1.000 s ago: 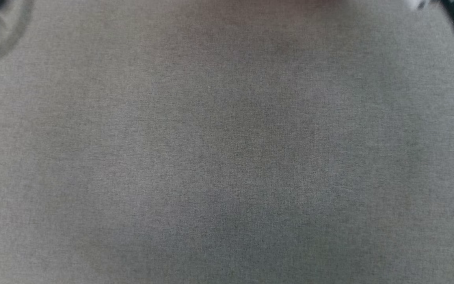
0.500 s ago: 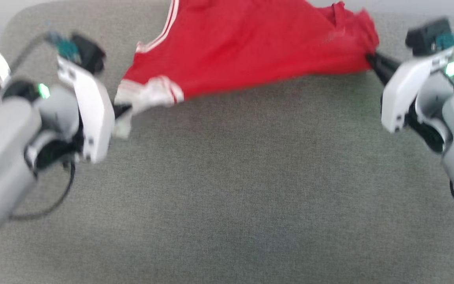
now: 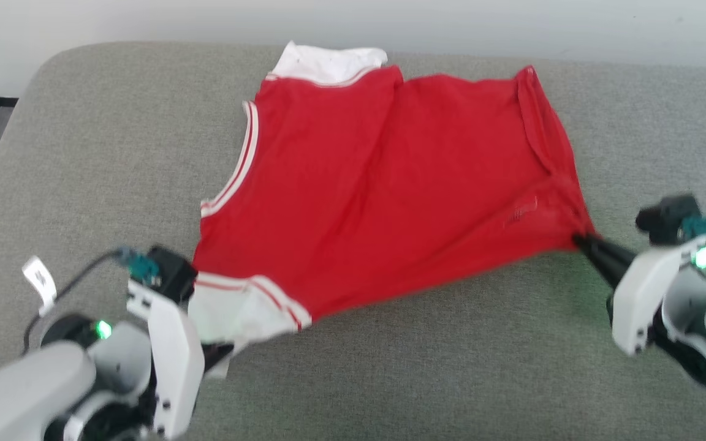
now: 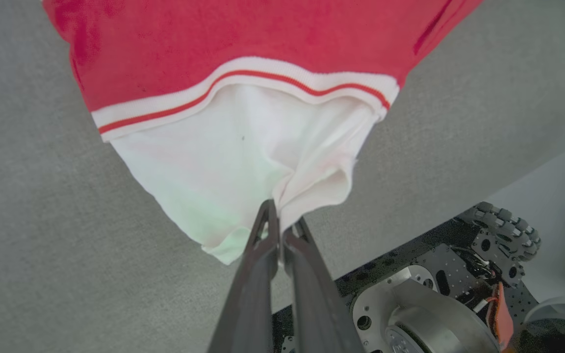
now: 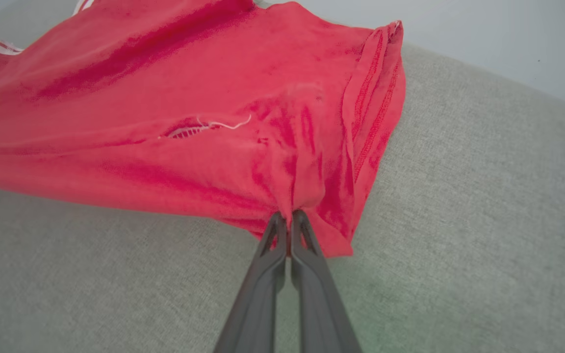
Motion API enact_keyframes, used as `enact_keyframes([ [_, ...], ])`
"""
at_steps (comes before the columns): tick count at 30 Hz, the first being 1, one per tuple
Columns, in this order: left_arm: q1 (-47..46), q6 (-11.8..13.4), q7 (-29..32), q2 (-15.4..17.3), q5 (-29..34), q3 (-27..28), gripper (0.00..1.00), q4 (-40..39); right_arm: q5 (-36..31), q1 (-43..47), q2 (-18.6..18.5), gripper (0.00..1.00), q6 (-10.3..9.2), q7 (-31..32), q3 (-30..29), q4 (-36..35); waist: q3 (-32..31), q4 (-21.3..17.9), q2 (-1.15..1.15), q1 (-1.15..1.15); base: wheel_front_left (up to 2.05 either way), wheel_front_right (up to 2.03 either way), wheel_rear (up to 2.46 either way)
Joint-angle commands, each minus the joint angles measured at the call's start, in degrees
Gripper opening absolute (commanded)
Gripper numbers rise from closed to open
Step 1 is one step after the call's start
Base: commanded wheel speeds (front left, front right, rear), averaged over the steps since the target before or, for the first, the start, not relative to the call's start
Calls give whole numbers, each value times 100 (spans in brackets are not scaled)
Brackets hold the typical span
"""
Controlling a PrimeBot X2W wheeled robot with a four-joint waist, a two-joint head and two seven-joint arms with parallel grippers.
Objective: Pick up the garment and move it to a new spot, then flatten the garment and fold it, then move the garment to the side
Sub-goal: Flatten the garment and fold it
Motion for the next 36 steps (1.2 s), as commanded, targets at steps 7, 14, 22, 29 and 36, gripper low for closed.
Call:
enact_keyframes([
  [7, 758, 505, -227, 339, -229, -160, 0, -732, -247, 1360, -119, 0, -5, 296, -593, -1054, -52, -33, 0, 0, 0, 0, 0],
  [14, 1277, 869, -428, 553, -460, -241, 0, -1153, -632, 2658, 84, 0, -5, 554, -1402, -2033, 23, -70, 0, 0, 0, 0, 0],
  [22, 921, 1066, -415, 1017, -120, -16, 0, -1467, -1056, 3483, 647, 0, -6, 553, -2297, -2957, 129, -120, 0, 0, 0, 0, 0],
  [29, -20, 808, -172, 1271, 544, 341, 0, -1422, -1480, 3432, 1149, 0, -7, 726, -2802, -3496, 222, -193, 0, 0, 0, 0, 0],
  [36, -968, 159, 238, 804, 1086, 449, 0, -689, -1770, 2929, 1423, 0, -6, 973, -2911, -3512, 331, -261, 0, 0, 0, 0, 0],
])
